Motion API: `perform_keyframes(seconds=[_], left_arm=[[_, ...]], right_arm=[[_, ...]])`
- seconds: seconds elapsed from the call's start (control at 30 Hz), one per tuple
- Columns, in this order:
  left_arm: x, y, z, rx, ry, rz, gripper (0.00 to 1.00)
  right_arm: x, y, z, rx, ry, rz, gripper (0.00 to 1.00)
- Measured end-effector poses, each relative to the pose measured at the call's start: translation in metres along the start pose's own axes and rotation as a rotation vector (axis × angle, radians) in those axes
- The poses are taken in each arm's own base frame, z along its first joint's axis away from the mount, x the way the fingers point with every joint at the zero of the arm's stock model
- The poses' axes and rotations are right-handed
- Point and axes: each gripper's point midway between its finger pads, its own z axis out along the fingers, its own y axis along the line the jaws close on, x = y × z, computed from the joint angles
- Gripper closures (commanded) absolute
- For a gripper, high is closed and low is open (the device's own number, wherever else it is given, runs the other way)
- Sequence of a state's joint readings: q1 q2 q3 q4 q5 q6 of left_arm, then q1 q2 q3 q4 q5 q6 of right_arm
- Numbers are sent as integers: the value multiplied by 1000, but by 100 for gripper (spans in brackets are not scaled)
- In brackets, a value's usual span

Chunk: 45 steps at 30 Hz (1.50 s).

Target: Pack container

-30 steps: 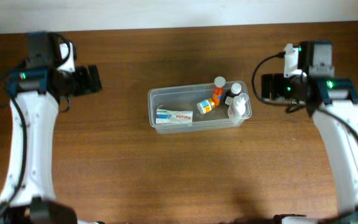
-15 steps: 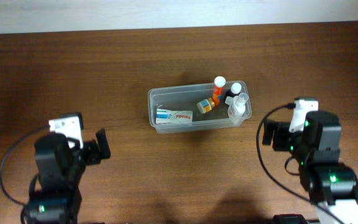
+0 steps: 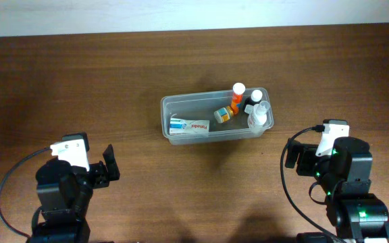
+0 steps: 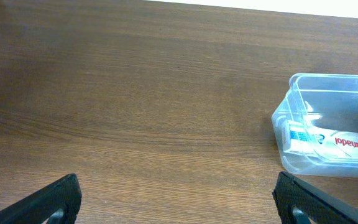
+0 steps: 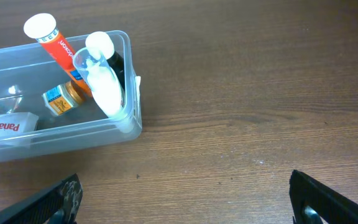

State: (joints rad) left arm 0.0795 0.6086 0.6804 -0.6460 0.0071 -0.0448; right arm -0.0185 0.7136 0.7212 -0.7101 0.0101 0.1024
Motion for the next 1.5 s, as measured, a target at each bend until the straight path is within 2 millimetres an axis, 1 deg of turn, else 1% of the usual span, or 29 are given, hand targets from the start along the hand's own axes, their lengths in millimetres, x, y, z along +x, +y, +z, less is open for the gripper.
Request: perform_keyframes(seconds=[0.3, 0.47, 0.53, 0.6, 0.67, 0.77, 0.87, 0.93, 1.1, 1.2, 1.33, 1.5], left_arm=[[0, 0, 0, 0, 0, 0, 1], [0, 0, 0, 0, 0, 0, 1], [0, 0, 0, 0, 0, 0, 0], [0, 0, 0, 0, 1, 0, 1], [0, 0, 0, 0, 1, 0, 1], [0, 0, 0, 0, 1, 0, 1], [0, 0, 0, 0, 1, 0, 1], [0, 0, 0, 0, 2, 0, 1], [1, 0, 0, 0, 2, 0, 0], [1, 0, 0, 0, 3, 0, 1], [1, 0, 0, 0, 3, 0, 0], [1, 0, 0, 0, 3, 0, 1]], right_arm=[[5, 0, 9, 4, 41, 2, 2], [14, -1, 20, 10, 98, 1, 2], [20, -2, 24, 14, 131, 2, 2], [25, -3, 25, 18, 153, 1, 2], [26, -3, 24, 21, 153, 1, 2], [18, -3, 20, 17, 96, 1, 2], [11, -2, 11, 6, -22, 3, 2], [11, -2, 8, 1, -76, 4, 2], [29, -3, 9, -23, -202, 3, 2], [33, 1, 10, -52, -284, -1, 2], [25, 5, 5, -81, -400, -7, 2], [7, 9, -13, -101, -538, -51, 2]])
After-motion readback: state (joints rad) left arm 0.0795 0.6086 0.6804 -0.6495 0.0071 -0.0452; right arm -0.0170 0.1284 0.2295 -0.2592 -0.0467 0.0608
